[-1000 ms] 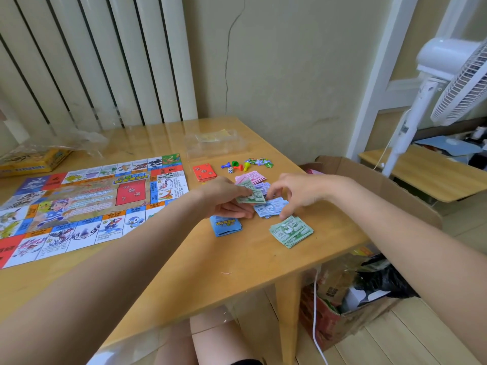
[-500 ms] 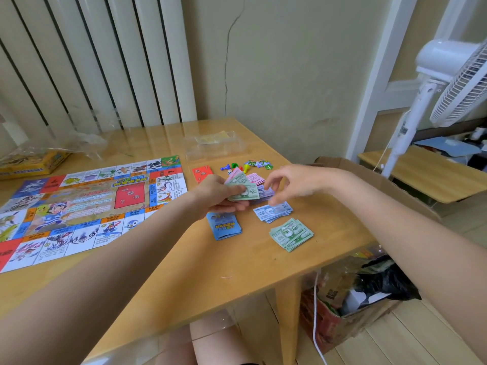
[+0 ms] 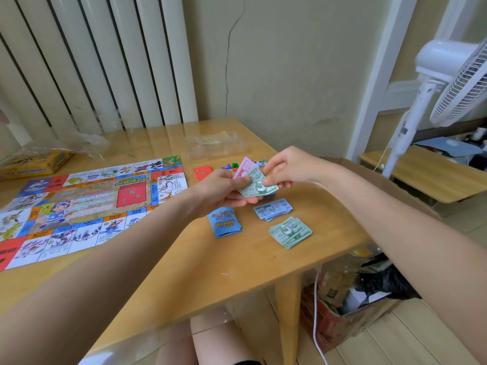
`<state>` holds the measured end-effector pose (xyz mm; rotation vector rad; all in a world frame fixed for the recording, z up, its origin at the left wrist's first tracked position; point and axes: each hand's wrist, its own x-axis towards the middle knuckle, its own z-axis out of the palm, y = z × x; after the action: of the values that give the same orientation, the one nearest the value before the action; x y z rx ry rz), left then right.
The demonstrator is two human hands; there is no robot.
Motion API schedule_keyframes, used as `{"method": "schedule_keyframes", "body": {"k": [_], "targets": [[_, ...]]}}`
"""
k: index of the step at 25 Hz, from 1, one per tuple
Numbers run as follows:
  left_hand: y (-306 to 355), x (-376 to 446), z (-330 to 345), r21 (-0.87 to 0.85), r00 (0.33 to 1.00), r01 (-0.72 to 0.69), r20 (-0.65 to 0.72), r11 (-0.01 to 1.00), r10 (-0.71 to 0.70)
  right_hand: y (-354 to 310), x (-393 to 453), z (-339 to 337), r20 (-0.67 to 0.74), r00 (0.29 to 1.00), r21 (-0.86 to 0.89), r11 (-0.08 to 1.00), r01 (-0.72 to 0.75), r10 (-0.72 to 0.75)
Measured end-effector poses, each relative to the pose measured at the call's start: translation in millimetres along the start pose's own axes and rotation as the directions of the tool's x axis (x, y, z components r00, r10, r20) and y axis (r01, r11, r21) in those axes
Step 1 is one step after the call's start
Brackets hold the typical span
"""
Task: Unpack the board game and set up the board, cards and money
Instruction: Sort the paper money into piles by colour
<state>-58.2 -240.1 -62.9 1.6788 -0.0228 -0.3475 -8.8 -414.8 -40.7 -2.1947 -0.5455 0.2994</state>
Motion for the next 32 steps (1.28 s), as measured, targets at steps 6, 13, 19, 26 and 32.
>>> {"method": "schedule_keyframes", "body": {"k": [6, 13, 19, 26, 32], "targets": [[4.4, -12.1, 9.4, 0.202, 0.973, 0.108, 0.180, 0.974, -0.145, 2.3, -18.4, -10.0, 0.231, 0.969, -0.132, 0.989, -0.061, 0.090], [2.6, -20.0, 23.0, 0.335, 0.953, 0.130, 0.219, 0.933, -0.212, 17.0, -40.3, -16.1, 0.378, 0.894, -0.318, 0.940, -0.121, 0.243], [-1.9, -22.9, 13.7, 0.433, 0.968, 0.069, 0.189, 0.899, -0.166, 19.1, -33.0, -2.9, 0.278, 0.883, -0.681, 0.726, -0.096, 0.377], [5.6, -3.7, -4.7, 0.368, 0.990, 0.046, 0.110, 0.929, -0.092, -10.4, -13.9, -11.0, 0.107, 0.994, -0.087, 0.996, -0.010, 0.020], [11.5, 30.6, -20.8, 0.259, 0.997, 0.006, -0.079, 0.966, 0.015, -2.2, 39.3, 10.9, -0.099, 0.995, 0.131, 0.991, -0.014, 0.028]]}}
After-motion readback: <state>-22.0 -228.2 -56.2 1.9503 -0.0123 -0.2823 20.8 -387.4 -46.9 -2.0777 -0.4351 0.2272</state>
